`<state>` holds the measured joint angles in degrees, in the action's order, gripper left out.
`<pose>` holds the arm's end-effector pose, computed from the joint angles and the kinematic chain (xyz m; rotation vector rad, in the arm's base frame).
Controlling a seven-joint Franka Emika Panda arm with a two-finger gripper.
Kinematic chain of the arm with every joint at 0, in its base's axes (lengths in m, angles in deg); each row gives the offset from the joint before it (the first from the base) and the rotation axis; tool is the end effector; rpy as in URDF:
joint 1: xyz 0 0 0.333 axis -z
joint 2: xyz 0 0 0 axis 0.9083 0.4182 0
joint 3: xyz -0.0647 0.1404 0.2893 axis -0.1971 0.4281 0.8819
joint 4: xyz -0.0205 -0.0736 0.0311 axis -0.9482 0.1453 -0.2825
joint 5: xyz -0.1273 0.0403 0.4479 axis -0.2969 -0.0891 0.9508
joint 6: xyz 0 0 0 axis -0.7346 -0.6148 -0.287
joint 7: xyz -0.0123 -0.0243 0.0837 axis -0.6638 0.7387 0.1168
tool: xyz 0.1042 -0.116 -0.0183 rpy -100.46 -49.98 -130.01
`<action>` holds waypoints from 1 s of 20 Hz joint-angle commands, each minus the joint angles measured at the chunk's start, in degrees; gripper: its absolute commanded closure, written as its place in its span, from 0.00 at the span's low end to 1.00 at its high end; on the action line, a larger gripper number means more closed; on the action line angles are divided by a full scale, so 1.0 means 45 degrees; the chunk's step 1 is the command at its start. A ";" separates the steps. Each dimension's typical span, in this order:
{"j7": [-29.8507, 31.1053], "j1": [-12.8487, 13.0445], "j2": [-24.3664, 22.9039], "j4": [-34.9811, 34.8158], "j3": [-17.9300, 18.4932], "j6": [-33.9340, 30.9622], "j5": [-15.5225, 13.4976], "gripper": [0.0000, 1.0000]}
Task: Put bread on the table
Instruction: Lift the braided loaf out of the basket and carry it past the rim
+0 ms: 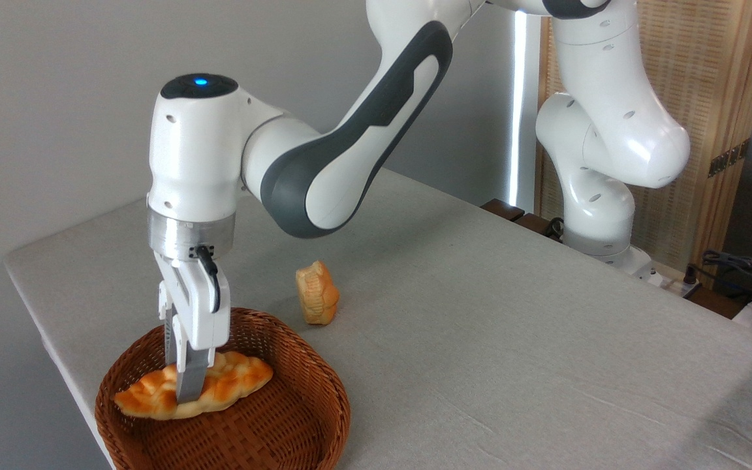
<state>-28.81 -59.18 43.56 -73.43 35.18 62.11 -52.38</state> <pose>0.7334 -0.1028 0.3502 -2.7098 1.4236 -0.5105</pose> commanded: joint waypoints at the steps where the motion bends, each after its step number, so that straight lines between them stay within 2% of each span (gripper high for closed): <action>1: -0.0184 -0.0045 -0.1027 -0.0059 0.0168 -0.1308 -0.0276 0.65; 5: -0.0165 -0.0045 -0.1769 0.0018 0.0345 -0.1545 -0.0900 0.64; 10: -0.0145 -0.0026 -0.2492 0.0058 0.0619 -0.1758 -0.0921 0.63; 16: -0.0165 -0.0026 -0.3410 0.0000 0.1456 -0.4957 -0.0901 0.60; 20: -0.0145 -0.0026 -0.4132 -0.0546 0.1556 -0.6835 -0.0862 0.60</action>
<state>-28.80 -59.54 28.09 -73.39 41.57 36.22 -55.40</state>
